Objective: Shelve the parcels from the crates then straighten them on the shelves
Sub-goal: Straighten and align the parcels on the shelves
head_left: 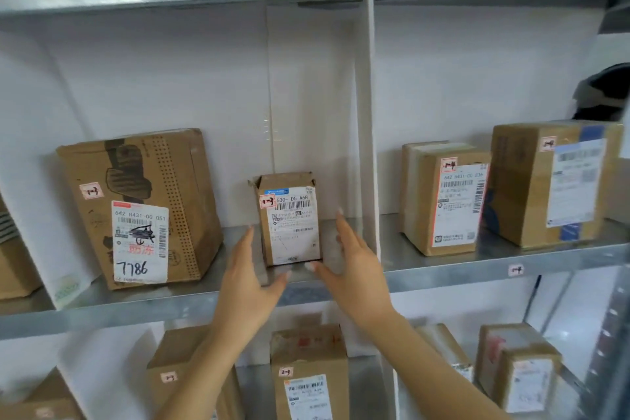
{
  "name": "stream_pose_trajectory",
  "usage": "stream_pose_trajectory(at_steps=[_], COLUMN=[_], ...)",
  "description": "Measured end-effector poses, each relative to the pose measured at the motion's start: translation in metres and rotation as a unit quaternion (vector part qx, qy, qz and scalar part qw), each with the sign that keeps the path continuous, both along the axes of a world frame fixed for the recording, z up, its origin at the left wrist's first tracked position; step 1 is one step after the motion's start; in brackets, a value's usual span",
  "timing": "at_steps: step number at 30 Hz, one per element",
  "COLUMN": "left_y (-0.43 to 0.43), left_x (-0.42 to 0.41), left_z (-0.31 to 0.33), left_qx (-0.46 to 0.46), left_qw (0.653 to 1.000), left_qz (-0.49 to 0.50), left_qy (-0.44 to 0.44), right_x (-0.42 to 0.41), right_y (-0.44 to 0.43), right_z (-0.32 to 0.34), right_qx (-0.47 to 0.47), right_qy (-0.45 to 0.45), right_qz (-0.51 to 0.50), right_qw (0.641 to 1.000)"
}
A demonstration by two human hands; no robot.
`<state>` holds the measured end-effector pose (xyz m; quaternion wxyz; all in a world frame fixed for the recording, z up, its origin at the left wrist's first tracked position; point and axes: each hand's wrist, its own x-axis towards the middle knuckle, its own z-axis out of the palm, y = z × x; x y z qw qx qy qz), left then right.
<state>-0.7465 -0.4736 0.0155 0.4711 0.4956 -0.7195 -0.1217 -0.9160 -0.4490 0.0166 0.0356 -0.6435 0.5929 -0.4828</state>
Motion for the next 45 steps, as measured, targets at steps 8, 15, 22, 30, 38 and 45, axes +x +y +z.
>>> stream_pose_trajectory(at_steps=[8, 15, 22, 30, 38, 45], left_y=[0.045, 0.052, 0.016, 0.004, 0.017, 0.067], left_x=[-0.073, -0.188, -0.241, -0.245, -0.247, -0.311], left_z=[-0.004, 0.0, -0.002, -0.006, -0.006, 0.007], left_qx=[-0.168, -0.084, -0.018, -0.012, -0.104, -0.229], left_qw=[0.977, 0.969, 0.992, 0.997, 0.994, 0.965], left_qz=[-0.131, -0.229, -0.12, -0.071, -0.014, -0.126], left_qy=[0.023, 0.049, 0.025, 0.011, 0.031, 0.032], right_x=[-0.095, -0.216, -0.255, -0.253, -0.267, -0.34], right_y=[0.074, 0.047, 0.018, 0.005, 0.044, 0.095], right_z=[-0.007, -0.008, 0.003, 0.002, 0.003, -0.001], right_qx=[-0.15, -0.072, 0.058, 0.03, -0.014, -0.144], right_qy=[-0.175, -0.113, 0.021, 0.011, -0.037, -0.127], right_qz=[-0.017, -0.07, 0.051, 0.092, 0.045, -0.049], right_qw=[0.973, 0.988, 0.997, 0.995, 0.998, 0.98])
